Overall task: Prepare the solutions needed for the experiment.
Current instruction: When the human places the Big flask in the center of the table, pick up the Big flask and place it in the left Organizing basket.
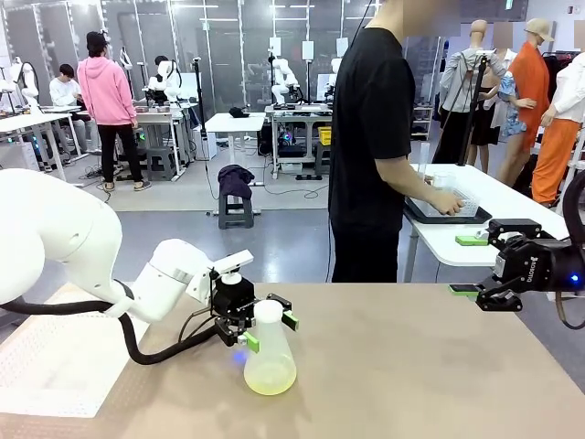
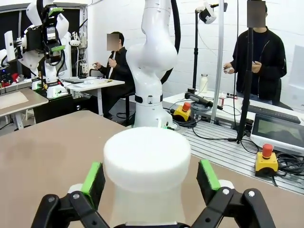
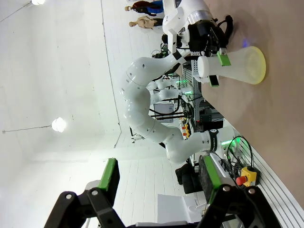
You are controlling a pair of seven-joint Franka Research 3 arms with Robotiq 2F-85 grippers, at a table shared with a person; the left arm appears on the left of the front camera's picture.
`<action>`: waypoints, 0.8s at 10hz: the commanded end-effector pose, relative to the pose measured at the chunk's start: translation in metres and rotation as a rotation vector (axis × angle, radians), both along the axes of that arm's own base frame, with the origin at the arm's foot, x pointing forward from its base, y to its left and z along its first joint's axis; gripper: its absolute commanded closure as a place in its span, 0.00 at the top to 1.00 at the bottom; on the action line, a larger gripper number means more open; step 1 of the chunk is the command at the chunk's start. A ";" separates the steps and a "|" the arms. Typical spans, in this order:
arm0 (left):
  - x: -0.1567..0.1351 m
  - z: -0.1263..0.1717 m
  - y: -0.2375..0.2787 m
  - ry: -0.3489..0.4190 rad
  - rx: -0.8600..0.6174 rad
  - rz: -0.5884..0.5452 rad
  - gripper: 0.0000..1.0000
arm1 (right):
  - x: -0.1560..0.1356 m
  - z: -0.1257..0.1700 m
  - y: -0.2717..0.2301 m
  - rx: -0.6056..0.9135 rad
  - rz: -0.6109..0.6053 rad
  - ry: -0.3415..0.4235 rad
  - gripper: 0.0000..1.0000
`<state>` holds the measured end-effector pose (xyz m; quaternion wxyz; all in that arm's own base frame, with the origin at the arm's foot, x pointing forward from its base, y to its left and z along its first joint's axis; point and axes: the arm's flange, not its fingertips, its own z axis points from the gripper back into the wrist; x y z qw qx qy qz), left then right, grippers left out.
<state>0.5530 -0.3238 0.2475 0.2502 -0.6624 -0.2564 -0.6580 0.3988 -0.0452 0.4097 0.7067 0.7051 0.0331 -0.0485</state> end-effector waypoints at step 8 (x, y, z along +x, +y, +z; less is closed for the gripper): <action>0.004 -0.011 -0.005 0.012 0.033 -0.053 0.36 | 0.000 0.001 0.000 0.008 0.001 -0.016 0.86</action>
